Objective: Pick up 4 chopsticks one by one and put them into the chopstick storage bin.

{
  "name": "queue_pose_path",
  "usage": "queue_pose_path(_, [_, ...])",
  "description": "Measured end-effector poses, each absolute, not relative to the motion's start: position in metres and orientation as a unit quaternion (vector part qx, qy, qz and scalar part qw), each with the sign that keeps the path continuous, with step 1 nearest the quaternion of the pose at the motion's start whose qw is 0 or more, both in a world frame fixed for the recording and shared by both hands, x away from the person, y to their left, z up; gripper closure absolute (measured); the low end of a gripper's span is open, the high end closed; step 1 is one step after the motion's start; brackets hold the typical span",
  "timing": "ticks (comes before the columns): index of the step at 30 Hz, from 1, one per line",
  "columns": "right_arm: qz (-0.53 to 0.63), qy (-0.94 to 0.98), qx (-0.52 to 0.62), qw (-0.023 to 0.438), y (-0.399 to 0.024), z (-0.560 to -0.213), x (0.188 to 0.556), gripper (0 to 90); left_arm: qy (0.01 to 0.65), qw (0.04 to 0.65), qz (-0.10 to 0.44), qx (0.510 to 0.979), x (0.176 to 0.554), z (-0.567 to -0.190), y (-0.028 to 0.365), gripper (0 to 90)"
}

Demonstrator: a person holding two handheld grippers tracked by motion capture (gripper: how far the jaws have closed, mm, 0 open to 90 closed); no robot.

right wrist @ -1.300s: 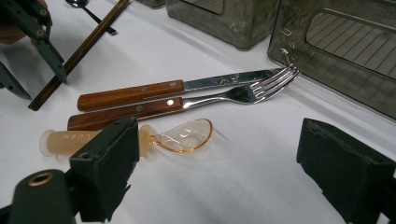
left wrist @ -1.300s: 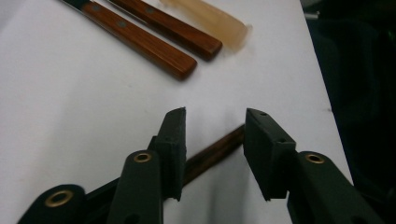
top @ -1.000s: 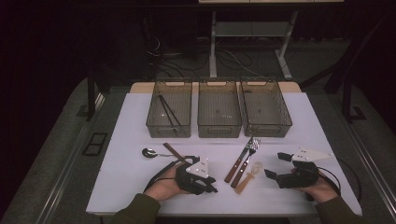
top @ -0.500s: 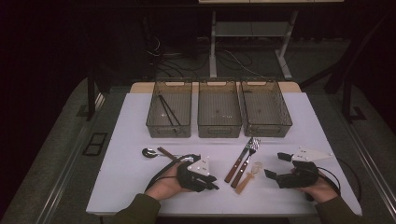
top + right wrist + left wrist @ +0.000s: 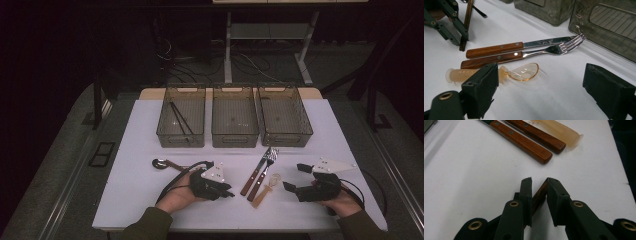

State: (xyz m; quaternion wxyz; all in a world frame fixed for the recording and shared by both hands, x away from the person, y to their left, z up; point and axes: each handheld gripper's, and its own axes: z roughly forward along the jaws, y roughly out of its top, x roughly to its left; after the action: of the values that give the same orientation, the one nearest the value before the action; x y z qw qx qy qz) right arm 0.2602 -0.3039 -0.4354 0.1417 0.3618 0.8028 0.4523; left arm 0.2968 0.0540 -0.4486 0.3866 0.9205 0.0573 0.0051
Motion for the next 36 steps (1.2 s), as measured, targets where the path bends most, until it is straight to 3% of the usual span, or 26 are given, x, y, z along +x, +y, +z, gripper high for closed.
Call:
queue_pose_path(21, [0.452,0.803,0.362,0.139,-0.304,-0.435,0.260,13.4,0.094,0.392,0.026,0.915,0.321,-0.451,0.034,75.5])
queue_pose_path(24, [0.453,0.803,0.361,0.139,-0.304,-0.435,0.260,13.4,0.099,0.394,0.031,0.913,0.320,-0.450,0.034,70.2])
queue_pose_path(36, [0.455,0.803,0.358,0.140,-0.305,-0.435,0.261,13.4,0.141,0.422,0.042,0.895,0.322,-0.423,0.098,59.5])
